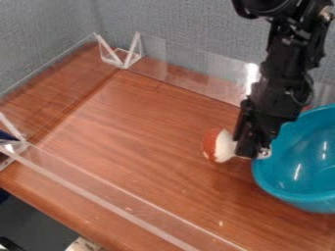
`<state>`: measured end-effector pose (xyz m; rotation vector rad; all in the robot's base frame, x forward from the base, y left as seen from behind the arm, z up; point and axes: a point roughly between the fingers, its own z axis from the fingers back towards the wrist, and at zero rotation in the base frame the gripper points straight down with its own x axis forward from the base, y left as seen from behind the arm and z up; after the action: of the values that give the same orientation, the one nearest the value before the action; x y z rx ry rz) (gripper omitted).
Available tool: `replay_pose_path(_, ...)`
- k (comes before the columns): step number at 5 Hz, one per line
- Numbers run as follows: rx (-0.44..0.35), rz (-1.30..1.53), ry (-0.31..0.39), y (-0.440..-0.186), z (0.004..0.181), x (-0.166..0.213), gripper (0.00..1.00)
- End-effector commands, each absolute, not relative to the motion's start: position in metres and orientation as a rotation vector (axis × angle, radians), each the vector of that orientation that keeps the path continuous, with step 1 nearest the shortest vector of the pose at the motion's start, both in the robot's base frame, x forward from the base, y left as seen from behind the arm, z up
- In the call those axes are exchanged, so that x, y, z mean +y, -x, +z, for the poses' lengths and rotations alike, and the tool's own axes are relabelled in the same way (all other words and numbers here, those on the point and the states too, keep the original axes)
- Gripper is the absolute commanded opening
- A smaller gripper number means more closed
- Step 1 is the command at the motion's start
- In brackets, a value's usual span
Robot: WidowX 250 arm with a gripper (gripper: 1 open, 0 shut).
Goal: Put the mushroom in the blue bowl
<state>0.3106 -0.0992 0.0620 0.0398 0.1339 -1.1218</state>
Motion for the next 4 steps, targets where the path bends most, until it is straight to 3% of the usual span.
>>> replay_pose_path(1, 0.077, -1.122, -0.058, -0.312, 0.081, -0.095, 0.00)
replay_pose_path(4, 0.080, -1.113, -0.066, -0.301, 0.089, -0.084, 0.00)
